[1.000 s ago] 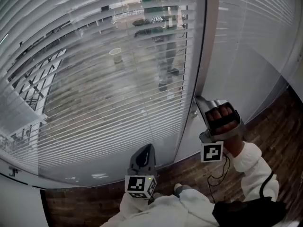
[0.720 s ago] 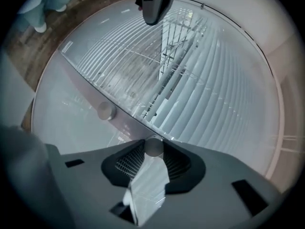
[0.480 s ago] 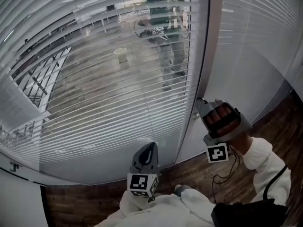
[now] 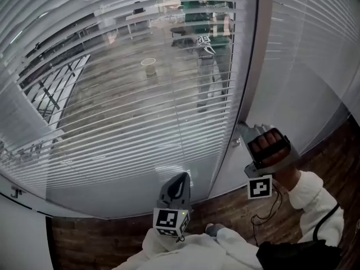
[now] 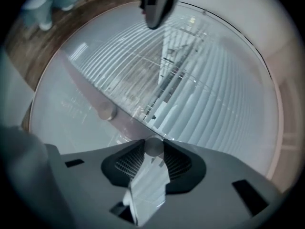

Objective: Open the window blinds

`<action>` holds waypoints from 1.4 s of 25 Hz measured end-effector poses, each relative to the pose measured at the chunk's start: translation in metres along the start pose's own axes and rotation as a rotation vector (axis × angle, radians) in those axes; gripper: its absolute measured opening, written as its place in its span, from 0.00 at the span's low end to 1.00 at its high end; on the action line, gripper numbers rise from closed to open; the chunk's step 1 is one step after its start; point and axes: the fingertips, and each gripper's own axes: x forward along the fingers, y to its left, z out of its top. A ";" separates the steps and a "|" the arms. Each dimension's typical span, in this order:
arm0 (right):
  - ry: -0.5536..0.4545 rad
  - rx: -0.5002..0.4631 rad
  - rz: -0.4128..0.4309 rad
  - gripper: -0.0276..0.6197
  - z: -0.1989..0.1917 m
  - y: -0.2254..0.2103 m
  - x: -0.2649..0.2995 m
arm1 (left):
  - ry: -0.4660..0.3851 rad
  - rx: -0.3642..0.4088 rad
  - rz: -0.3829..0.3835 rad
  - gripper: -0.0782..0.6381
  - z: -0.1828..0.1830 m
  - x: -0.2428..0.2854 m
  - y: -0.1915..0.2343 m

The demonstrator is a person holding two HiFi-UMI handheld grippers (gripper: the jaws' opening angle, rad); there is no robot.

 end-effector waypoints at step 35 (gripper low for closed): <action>-0.391 2.050 -0.016 0.06 0.105 -0.030 -0.023 | -0.104 -0.014 0.165 0.11 0.024 -0.001 0.028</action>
